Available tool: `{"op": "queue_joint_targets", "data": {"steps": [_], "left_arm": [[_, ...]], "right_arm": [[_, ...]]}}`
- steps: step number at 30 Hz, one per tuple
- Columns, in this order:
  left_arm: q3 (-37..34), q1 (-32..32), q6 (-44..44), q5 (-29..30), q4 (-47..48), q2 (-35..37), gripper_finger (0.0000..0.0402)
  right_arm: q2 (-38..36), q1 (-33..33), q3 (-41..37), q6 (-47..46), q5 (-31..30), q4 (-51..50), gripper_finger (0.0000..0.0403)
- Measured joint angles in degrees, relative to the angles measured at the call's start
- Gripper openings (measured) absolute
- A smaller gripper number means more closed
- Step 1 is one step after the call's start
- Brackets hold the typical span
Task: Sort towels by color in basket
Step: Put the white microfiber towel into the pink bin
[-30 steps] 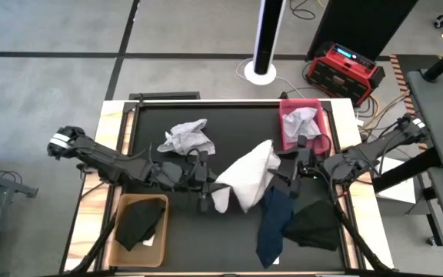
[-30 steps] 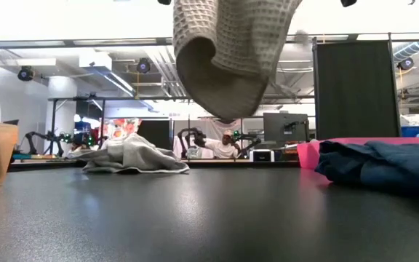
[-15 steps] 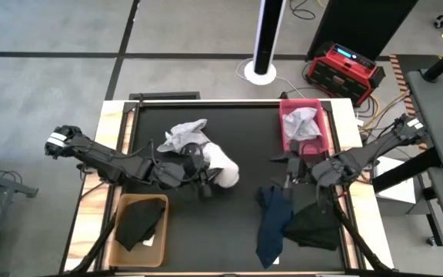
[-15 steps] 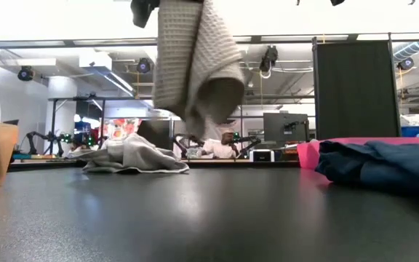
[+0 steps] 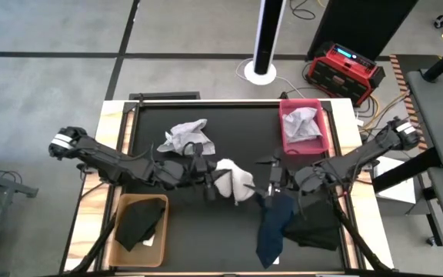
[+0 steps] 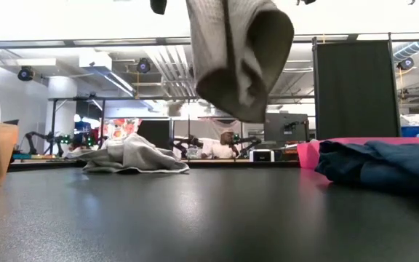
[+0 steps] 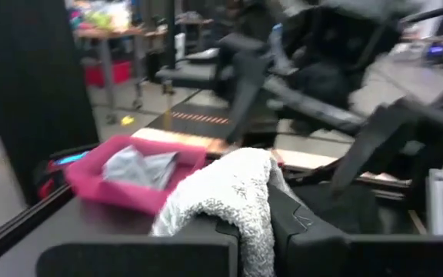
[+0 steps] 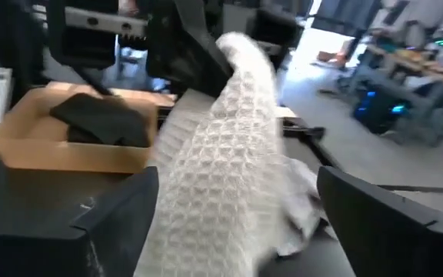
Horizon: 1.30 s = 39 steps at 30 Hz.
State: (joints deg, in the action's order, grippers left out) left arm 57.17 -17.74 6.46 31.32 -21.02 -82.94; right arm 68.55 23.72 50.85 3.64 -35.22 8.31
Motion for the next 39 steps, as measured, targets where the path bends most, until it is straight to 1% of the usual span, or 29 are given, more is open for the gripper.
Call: {"op": "queue_joint_targets", "data": {"steps": [3, 5, 7, 9, 12, 15, 18, 19, 21, 24, 26, 28, 29, 30, 32, 34, 37, 39], "left_arm": [[0.01, 0.0, -2.1, -3.16, -3.36, -0.87, 0.0], [0.02, 0.0, -3.73, -4.87, -4.41, -1.3, 0.0], [0.04, 0.0, -5.16, -6.73, -5.15, -1.7, 0.0], [0.02, 0.0, -6.1, -7.55, -5.96, -2.07, 0.0], [0.03, 0.0, -7.32, -8.38, -6.02, -2.2, 0.0], [0.03, 0.0, -8.27, -8.44, -6.11, -2.2, 0.0], [0.02, -0.06, -8.69, -8.54, -6.58, -2.2, 0.0], [0.04, -0.08, -8.28, -8.49, -6.79, -2.2, 0.0], [0.04, -0.04, -7.75, -8.24, -6.98, -2.19, 0.0007], [0.04, -0.04, -8.32, -8.04, -6.56, -1.72, 0.0042], [0.08, -0.07, -8.89, -8.04, -5.62, -0.94, 0.0079], [0.13, -0.07, -8.75, -7.81, -2.56, 0.04, 0.012], [0.13, -0.04, -8.57, -7.3, -1.72, 0.36, 0.0141], [0.13, -0.05, -8.48, -5.57, -0.66, 0.56, 0.0162], [0.13, -0.06, -8.35, -0.03, -0.12, 0.75, 0.02], [0.13, 0.0, -9.03, 4.19, 1.44, 1.45, 0.0233], [0.13, -0.01, -8.8, 7.6, 3.71, 2.28, 0.0268], [0.13, -0.09, -8.6, 9.65, 4.58, 2.43, 0.0281]], "right_arm": [[1.75, -1.54, 1.24, -0.65, 6.09, -0.04, 0.0354], [2.86, -2.08, 2.22, -1.11, 7.0, -0.3, 0.0346], [3.77, -2.39, 3.03, -1.07, 7.2, -0.71, 0.0328], [4.49, -2.39, 3.63, -0.04, 7.48, -0.79, 0.0299], [5.27, -2.39, 4.71, 0.53, 10.39, -0.8, 0.0233], [5.91, -2.39, 5.57, 1.02, 12.73, -0.73, 0.0145], [6.37, -2.4, 6.13, 2.49, 13.12, -0.71, 0.005], [6.4, -2.44, 6.19, 3.2, 13.08, -0.6, 0.0032], [6.18, -2.53, 6.23, 2.88, 12.67, -0.47, 0.0023], [5.17, -3.02, 6.2, 1.35, 12.71, -2.28, 0.0016], [4.11, -3.21, 6.2, 0.16, 12.69, -3.81, 0.0015], [3.12, -3.59, 6.2, -1.07, 12.61, -5.22, 0.0015], [2.56, -3.75, 6.2, -1.5, 12.46, -6.38, 0.0015], [2.06, -3.91, 6.19, -2.19, 11.77, -7.68, 0.0015], [0.96, -4.24, 6.18, -3.03, 8.54, -10.16, 0.0015], [-0.32, -4.38, 6.18, -3.76, 2.82, -13.74, 0.0015], [-2.49, -5.04, 6.18, -4.99, -4.92, -19.19, 0.0014], [-4.07, -6.17, 6.18, -6.01, -7.99, -21.97, 0.0014]]}}
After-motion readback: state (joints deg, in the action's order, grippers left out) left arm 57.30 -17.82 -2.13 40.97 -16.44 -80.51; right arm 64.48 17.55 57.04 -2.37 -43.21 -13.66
